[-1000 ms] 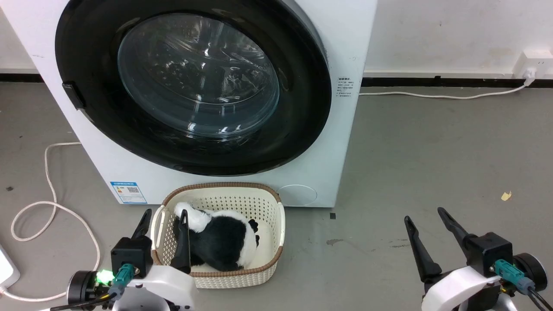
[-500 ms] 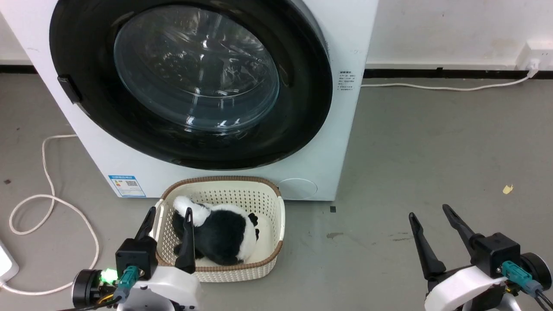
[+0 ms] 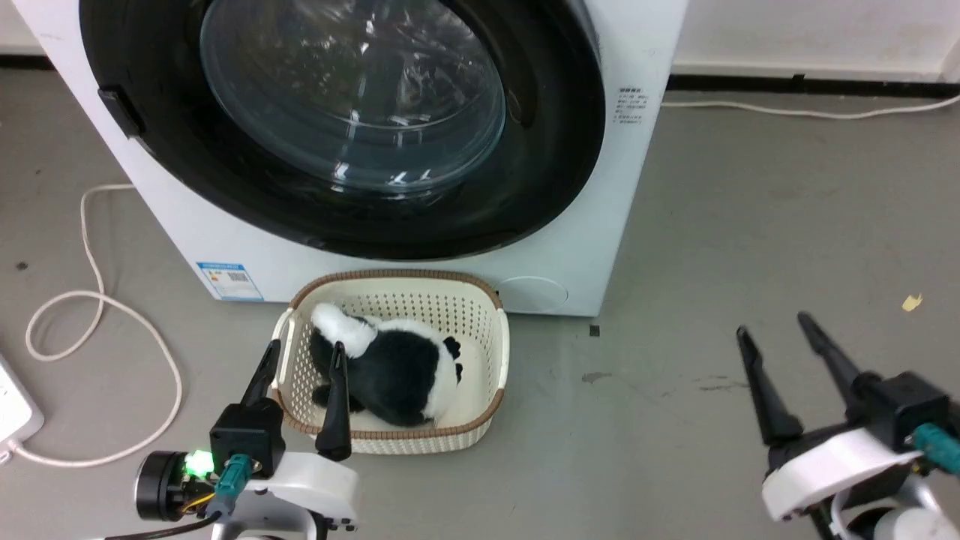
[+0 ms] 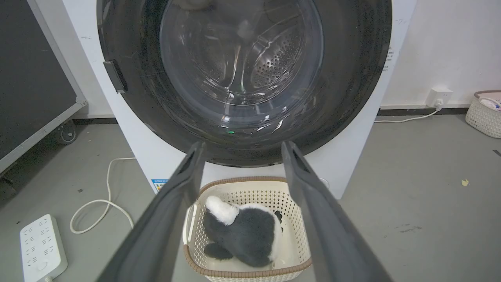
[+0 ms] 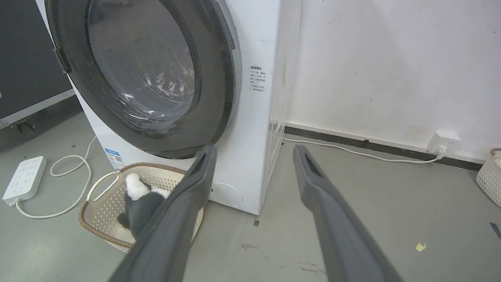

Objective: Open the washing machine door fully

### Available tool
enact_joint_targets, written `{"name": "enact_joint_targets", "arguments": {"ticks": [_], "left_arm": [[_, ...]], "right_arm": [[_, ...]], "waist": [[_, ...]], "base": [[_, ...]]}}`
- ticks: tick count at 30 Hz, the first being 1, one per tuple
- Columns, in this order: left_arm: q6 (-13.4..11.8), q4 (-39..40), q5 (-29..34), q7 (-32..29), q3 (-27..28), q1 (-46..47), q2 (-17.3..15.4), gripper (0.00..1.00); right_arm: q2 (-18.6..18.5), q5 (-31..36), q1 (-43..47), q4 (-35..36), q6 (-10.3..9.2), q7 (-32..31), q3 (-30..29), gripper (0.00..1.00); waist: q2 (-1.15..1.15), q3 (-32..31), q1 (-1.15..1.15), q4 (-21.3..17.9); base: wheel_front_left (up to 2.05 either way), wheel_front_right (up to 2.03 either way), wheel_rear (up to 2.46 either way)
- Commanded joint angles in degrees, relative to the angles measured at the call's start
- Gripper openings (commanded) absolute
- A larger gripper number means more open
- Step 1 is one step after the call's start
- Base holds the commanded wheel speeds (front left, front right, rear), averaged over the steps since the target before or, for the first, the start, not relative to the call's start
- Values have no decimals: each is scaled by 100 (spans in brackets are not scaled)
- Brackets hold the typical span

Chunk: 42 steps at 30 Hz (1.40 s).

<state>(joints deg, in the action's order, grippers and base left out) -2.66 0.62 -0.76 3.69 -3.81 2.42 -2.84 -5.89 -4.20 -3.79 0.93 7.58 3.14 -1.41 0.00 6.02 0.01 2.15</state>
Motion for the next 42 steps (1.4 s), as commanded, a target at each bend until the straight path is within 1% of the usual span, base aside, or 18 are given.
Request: {"name": "enact_joint_targets", "arguments": {"ticks": [1, 5, 6, 7, 8, 12, 23, 24, 26, 27, 28, 29, 30, 31, 33, 39, 42], "left_arm": [[-46, 48, -22, 71, -52, 92, -3, 100], [-95, 69, -36, 119, -110, 160, -3, 100], [-108, 76, -40, 131, -124, 173, -3, 100], [-120, 85, -45, 143, -139, 185, -3, 100], [-130, 92, -48, 155, -155, 198, -3, 100], [-176, 112, -60, 203, -222, 241, -3, 100], [-300, 169, -108, 335, -436, 371, -3, 100], [-300, 169, -108, 335, -436, 371, -3, 100], [-340, 175, -127, 370, -507, 414, -3, 100], [-340, 175, -127, 370, -507, 414, -3, 100], [-379, 186, -142, 394, -548, 442, -3, 100], [-379, 186, -142, 394, -548, 442, -3, 100], [-411, 197, -159, 418, -593, 469, -3, 100], [-411, 197, -159, 418, -593, 469, -3, 100], [-463, 200, -175, 454, -652, 498, -3, 100], [-553, 223, -222, 514, -766, 553, -3, 100], [-618, 220, -239, 550, -826, 583, -3, 100]], "right_arm": [[-90, -87, -161, 70, -3, 7, -26, 100], [-248, -280, -387, 131, -3, -25, -51, 100], [-284, -335, -445, 138, -3, -37, -55, 69], [-318, -389, -507, 143, -3, -56, -64, 24], [-349, -444, -573, 147, -3, -71, -73, 0], [-458, -664, -852, 133, -3, -140, -82, 0], [-467, -1639, -1837, -209, -4, -593, -261, 0], [-467, -1639, -1837, -209, -4, -593, -261, 0], [-450, -1914, -2132, -381, -4, -748, -353, 0], [-450, -1914, -2132, -381, -4, -748, -353, 0], [-435, -2107, -2338, -524, -4, -864, -444, 0], [-435, -2107, -2338, -524, -4, -864, -444, 0], [-421, -2314, -2528, -684, -5, -1033, -537, 0], [-421, -2314, -2528, -684, -5, -1033, -537, 0], [-441, -2586, -2774, -879, -5, -1299, -640, 0], [-471, -2951, -3198, -1177, -5, -1656, -831, 0], [-569, -2963, -3430, -1285, -5, -1787, -786, 0]], "waist": [[0, 74, -1, 41], [0, 191, -1, 111], [0, 215, -1, 128], [0, 243, -1, 146], [0, 271, -1, 164], [0, 371, -1, 238], [0, 698, -1, 463], [0, 698, -1, 463], [0, 787, -1, 541], [0, 787, -1, 541], [0, 843, -1, 595], [0, 843, -1, 595], [0, 895, -1, 657], [0, 895, -1, 657], [0, 979, -1, 744], [0, 1120, -1, 875], [0, 1215, -1, 945]], "base": [[0, 0, 0], [0, 0, 0], [0, 0, 0], [0, 0, 0], [0, 0, 0], [0, 0, 0], [0, 0, 0], [0, 0, 0], [0, 0, 0], [0, 0, 0], [0, 0, 0], [0, 0, 0], [0, 0, 0], [0, 0, 0], [0, 0, 0], [0, 0, 0], [0, 0, 0]]}}
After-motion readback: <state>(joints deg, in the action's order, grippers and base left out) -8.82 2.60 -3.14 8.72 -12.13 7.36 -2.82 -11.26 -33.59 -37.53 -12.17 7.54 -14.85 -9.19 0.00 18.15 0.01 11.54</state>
